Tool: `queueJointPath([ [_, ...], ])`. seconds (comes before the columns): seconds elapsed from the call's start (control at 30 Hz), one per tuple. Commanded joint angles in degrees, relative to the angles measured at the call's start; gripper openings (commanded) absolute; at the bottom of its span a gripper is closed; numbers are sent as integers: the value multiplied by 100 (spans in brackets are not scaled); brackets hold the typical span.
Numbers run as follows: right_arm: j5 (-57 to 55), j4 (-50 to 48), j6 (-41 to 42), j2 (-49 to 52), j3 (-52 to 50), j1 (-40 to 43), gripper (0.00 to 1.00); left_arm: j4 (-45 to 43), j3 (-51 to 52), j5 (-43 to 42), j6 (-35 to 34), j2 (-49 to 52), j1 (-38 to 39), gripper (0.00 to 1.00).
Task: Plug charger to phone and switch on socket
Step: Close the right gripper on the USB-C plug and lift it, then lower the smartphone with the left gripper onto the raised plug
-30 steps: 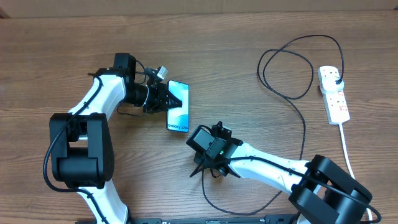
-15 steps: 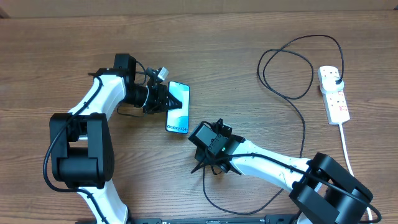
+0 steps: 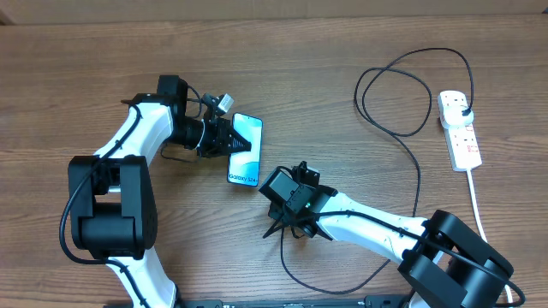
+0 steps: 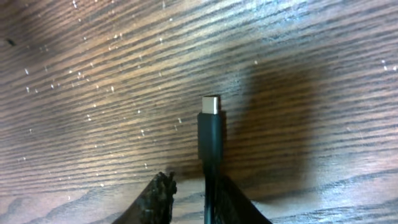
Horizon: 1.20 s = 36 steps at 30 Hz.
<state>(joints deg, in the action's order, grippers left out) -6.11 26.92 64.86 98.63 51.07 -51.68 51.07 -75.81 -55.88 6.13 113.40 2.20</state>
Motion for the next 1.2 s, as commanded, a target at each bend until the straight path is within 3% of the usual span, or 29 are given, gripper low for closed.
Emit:
queueJointPath([
  [0.0, -177, 13, -109, 57, -33, 44, 28, 17, -4, -433, 260, -92, -31, 4],
  [0.2, -184, 15, -109, 57, -33, 44, 40, 61, -4, -529, 376, -92, -31, 4],
  [0.37, -249, 15, -109, 57, -33, 44, 41, 61, -4, -529, 376, -92, -31, 4],
  [0.57, -286, 15, -111, 57, -33, 44, 28, 63, -4, -529, 376, -92, -31, 4],
  [0.67, -264, 13, -219, 50, -33, 44, 15, 63, -4, -531, 376, -92, -35, 4],
  [0.8, -197, 28, -243, -20, -31, 44, 5, 81, -4, -632, 435, -92, -44, 4],
  [0.97, 133, 332, -352, -396, -31, 57, 4, 249, -4, -1034, 872, -92, -164, 4],
  [1.07, 621, 190, -1064, -798, -31, 120, 4, 404, -4, -1283, 1174, -92, -308, 4],
  [1.17, 1633, -295, -1759, -1158, -33, 131, 4, 778, 7, -1856, 1987, -92, -487, 4],
])
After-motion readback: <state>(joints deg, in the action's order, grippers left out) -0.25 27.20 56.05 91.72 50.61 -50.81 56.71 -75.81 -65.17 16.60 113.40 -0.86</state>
